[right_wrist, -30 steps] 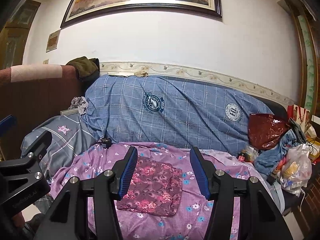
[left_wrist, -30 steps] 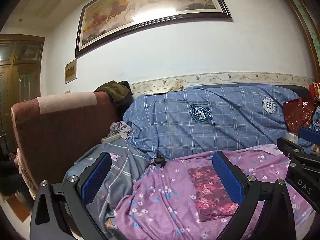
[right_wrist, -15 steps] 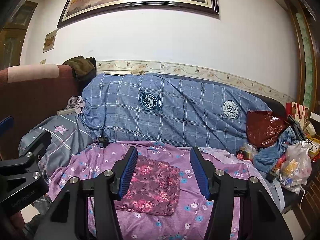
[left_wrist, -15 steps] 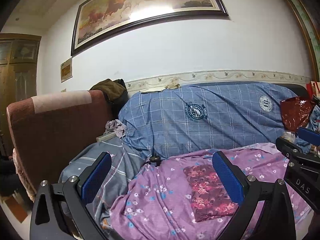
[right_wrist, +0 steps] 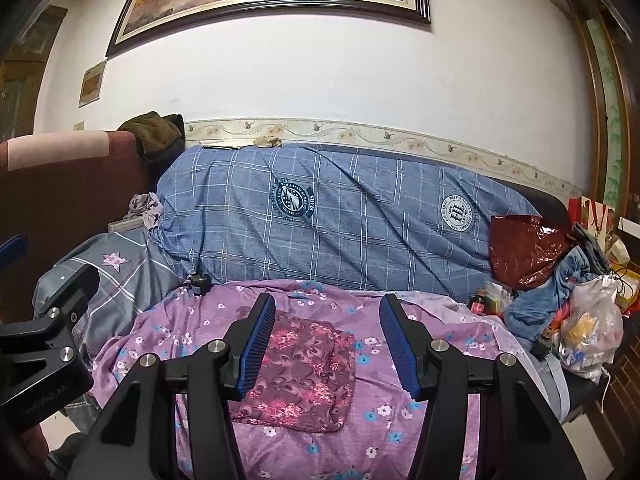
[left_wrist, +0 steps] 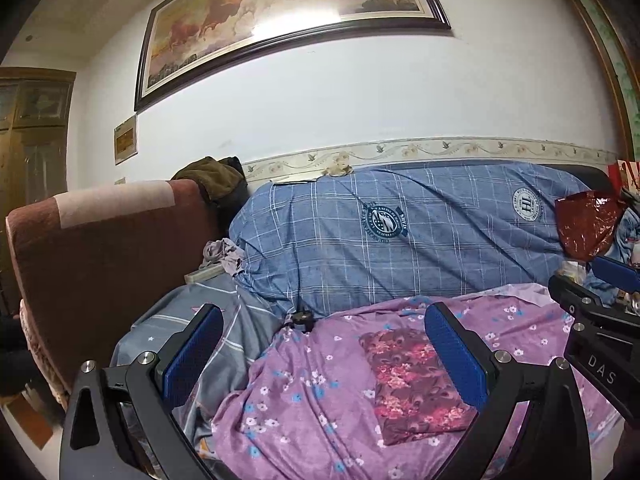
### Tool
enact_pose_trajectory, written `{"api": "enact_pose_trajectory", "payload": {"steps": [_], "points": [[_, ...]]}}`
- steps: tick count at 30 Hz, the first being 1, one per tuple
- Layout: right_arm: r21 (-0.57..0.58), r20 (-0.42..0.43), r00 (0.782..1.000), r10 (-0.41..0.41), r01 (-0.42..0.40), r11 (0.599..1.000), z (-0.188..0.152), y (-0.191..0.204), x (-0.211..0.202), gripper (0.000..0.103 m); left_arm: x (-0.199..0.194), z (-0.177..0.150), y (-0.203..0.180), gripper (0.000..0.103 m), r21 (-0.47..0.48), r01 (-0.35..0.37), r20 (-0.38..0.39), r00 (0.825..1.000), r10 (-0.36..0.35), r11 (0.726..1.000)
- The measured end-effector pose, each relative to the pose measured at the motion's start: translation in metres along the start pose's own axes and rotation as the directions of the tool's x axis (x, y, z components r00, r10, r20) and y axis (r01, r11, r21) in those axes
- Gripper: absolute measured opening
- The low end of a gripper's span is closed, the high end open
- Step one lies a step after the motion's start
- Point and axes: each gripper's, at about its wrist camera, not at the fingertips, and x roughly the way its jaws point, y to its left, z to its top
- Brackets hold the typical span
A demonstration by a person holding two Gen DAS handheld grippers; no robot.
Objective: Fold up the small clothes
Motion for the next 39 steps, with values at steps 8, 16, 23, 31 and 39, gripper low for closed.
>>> {"api": "enact_pose_trajectory", "payload": {"steps": [8, 16, 23, 31, 39], "points": [[0.005, 0.003, 1.000, -0.004, 0.004, 1.000, 0.000, -0.001, 0.000, 0.056, -0.001, 0.001, 0.000, 0.102, -0.001, 0.002, 0.005, 1.000, -0.002, 1.000], [0.009, 0.009, 1.000, -0.006, 0.006, 1.000, 0.001, -0.002, -0.003, 0.056, -0.005, 0.000, -0.001, 0.102, -0.004, 0.000, 0.012, 1.000, 0.000, 1.000], [0.013, 0.022, 1.000, -0.008, 0.008, 1.000, 0.005, -0.004, -0.011, 0.056, -0.015, 0.001, -0.001, 0.102, -0.005, 0.004, 0.025, 1.000, -0.004, 1.000], [0.014, 0.056, 0.998, -0.016, 0.015, 1.000, 0.011, -0.009, -0.029, 0.056, -0.036, 0.002, -0.001, 0.102, -0.006, 0.011, 0.064, 0.998, -0.010, 1.000], [0.027, 0.086, 0.996, -0.040, 0.038, 0.999, 0.015, -0.016, -0.046, 0.056, -0.052, 0.003, -0.002, 0.102, -0.013, 0.042, 0.089, 0.995, -0.040, 0.999]]}}
